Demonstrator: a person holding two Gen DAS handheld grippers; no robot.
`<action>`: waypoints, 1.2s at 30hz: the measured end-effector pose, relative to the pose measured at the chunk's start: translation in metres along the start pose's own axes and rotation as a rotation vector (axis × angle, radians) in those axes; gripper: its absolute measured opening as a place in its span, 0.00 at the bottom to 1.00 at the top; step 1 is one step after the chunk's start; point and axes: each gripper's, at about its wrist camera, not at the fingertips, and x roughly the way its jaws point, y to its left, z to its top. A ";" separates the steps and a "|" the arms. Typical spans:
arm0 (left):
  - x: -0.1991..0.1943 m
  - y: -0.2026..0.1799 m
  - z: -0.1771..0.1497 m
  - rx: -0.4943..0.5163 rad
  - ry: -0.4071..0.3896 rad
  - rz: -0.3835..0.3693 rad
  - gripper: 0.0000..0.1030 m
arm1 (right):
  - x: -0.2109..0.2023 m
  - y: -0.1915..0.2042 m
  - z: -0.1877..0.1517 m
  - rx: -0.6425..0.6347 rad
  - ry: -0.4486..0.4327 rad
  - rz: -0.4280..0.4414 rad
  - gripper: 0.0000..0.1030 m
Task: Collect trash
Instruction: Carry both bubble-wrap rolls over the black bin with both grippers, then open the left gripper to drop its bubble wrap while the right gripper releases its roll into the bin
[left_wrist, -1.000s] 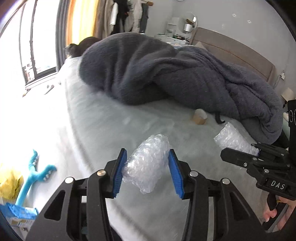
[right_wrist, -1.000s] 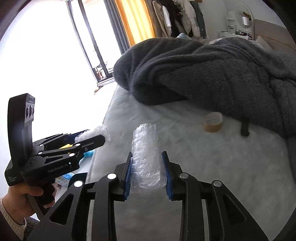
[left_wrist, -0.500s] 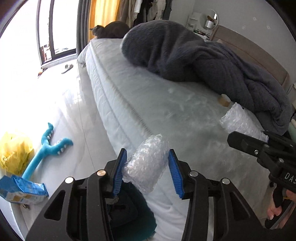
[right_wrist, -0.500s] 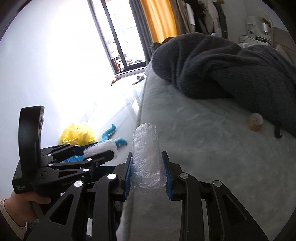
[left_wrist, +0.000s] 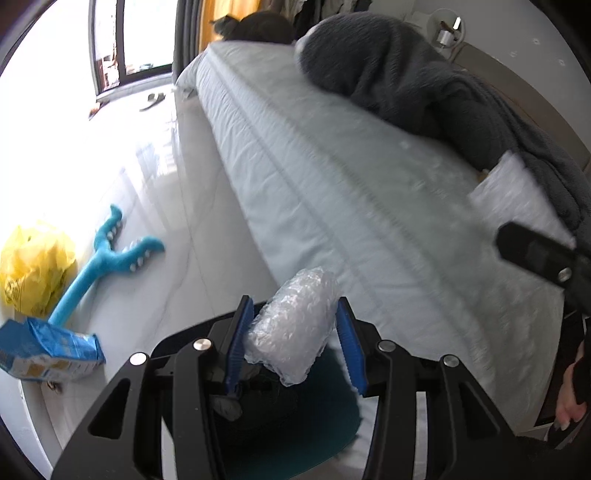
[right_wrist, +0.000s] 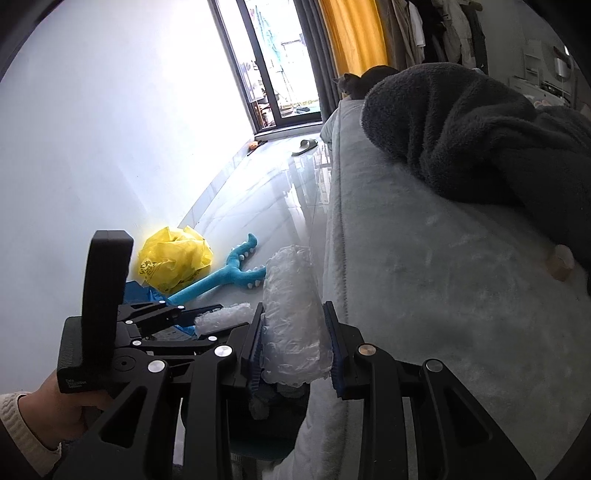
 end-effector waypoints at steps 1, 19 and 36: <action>0.002 0.006 -0.002 -0.008 0.011 0.005 0.47 | 0.002 0.004 0.000 -0.005 0.004 0.004 0.29; 0.052 0.085 -0.062 -0.135 0.325 0.026 0.50 | 0.068 0.063 0.001 -0.079 0.136 0.052 0.29; 0.020 0.107 -0.053 -0.152 0.200 -0.019 0.74 | 0.130 0.070 -0.023 -0.060 0.287 0.013 0.29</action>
